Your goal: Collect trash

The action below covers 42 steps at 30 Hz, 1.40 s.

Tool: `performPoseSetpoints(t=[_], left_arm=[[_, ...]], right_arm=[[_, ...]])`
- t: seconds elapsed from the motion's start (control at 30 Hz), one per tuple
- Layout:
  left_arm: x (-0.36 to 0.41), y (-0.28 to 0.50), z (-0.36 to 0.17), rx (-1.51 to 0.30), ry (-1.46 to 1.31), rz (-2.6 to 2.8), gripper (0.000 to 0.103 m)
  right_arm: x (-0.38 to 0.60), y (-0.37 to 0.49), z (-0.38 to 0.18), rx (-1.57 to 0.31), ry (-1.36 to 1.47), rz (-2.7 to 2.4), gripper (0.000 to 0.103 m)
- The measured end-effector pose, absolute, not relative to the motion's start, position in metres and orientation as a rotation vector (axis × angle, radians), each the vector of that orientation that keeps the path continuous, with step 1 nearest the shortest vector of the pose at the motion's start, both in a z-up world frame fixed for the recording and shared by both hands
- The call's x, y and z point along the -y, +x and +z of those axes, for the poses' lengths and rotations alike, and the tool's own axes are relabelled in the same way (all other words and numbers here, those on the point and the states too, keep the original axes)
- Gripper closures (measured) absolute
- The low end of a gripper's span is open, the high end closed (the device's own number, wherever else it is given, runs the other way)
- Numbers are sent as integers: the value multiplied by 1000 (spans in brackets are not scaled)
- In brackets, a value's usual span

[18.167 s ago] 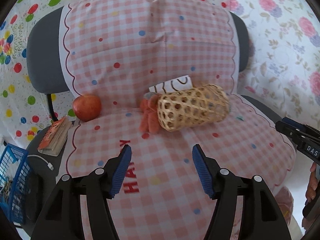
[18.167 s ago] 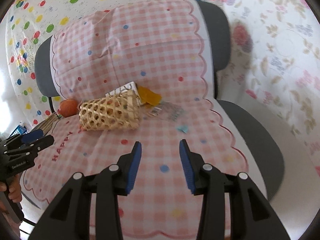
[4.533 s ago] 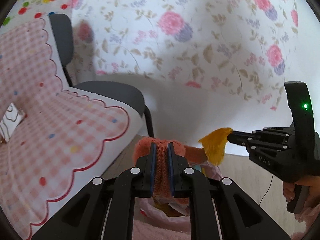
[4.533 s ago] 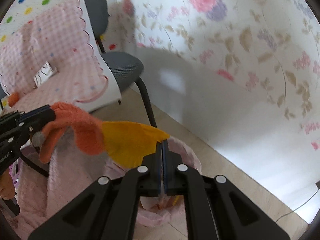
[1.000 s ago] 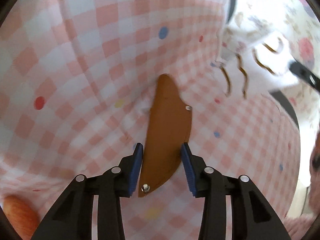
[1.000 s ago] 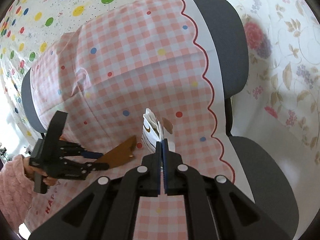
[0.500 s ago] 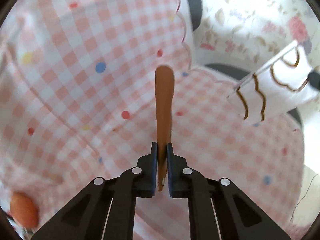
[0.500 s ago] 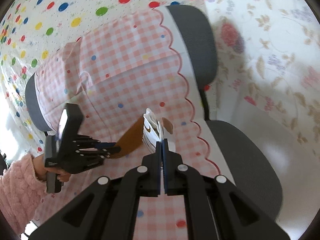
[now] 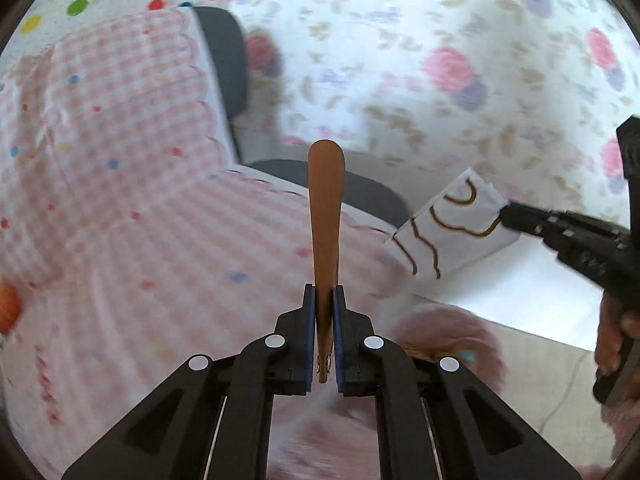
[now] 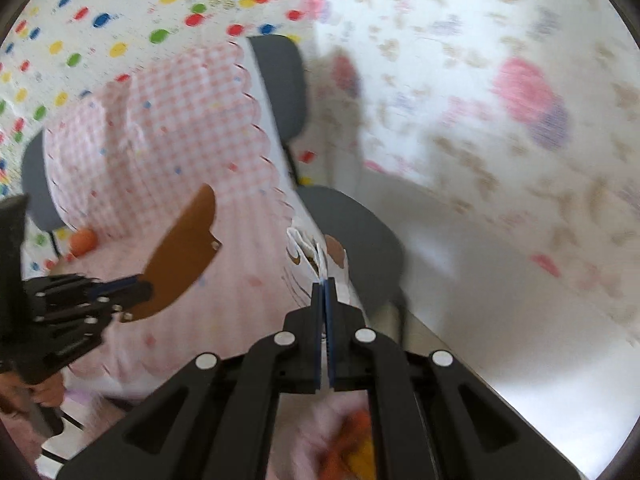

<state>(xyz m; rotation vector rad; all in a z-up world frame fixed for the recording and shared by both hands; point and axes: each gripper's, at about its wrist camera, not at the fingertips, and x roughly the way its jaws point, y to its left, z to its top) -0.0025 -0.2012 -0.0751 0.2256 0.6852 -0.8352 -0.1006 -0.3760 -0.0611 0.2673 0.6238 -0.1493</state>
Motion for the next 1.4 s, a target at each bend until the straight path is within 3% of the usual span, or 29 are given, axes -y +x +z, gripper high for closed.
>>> performPoseSetpoints(t=[0.23,0.47,0.63,0.67,0.7,0.73,0.87,0.93,1.03,1.13,1.2,1.4], left_arm=[[245,-60,-113,-743,279,-953,94],[285,-68,-149,-836,312,-997,94],[303,-66,-161,-874,327,-1010,87],[304,-66,-161,-874,325,-1009,84],[304,-65,-161,-874,321,-1006,76],[302,-64,-159,-873,316,-995,71],[285,-64,-141,-844,285,-958,48],[272,-66,-128,-817,264,-936,30],[248,-69,-102,-792,251,-870,15],[224,-74,-78,-776,260,-799,13],[203,-79,-60,-755,269,-711,13],[136,-84,-18,-727,203,-480,11]], right_arm=[[400,-167,-115,-755,328,-289,101],[414,-171,-156,-847,373,-329,101],[420,-167,-166,-853,415,-298,100],[421,-167,-167,-855,416,-299,92],[423,-168,-167,-850,422,-297,76],[423,-171,-165,-839,428,-292,70],[423,-174,-152,-816,427,-266,67],[423,-179,-139,-794,441,-249,62],[419,-188,-116,-761,451,-205,41],[407,-192,-87,-725,422,-144,23],[393,-192,-66,-701,387,-90,6],[350,-186,-7,-612,288,58,6]])
